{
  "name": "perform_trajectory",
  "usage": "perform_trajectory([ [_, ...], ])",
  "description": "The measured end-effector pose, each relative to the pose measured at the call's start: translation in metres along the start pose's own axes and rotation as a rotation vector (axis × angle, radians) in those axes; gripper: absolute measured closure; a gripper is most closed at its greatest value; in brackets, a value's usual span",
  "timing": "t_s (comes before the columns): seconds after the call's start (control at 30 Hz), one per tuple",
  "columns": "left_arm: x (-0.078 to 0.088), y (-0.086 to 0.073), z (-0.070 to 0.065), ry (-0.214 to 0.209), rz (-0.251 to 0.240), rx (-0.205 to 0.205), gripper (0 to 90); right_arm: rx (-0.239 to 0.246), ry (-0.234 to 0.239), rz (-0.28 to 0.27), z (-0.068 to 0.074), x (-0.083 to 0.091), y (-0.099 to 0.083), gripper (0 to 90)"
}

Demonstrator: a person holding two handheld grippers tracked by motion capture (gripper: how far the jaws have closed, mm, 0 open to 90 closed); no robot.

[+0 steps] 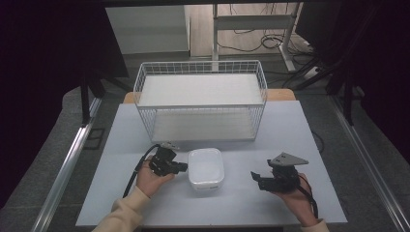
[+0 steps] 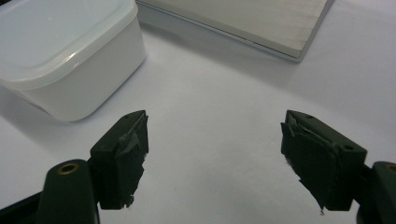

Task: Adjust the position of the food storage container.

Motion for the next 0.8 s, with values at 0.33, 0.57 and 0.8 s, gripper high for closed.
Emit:
perform_trajectory([
  [0.33, -0.003, 0.003, 0.003, 0.002, 0.0, 0.004, 89.8, 0.0, 0.013, -0.018, 0.004, 0.001, 0.003, 23.3],
  [0.57, 0.013, 0.004, 0.001, 0.009, -0.031, -0.011, 89.7, -0.002, 0.029, -0.047, 0.005, 0.004, 0.006, 23.4],
  [0.8, 0.046, 0.0, -0.005, 0.038, -0.113, -0.001, 67.9, -0.016, 0.095, -0.084, 0.015, 0.006, 0.018, 22.2],
])
Point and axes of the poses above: each handheld gripper's, and its own axes: x roughly backward along the jaws, y roughly out of its top, z roughly to its left, the point moved 6 cm from there along -x, roughly forward along the jaws, and after that the axes turned 2 degrees about -x, right-handed, at the moved point
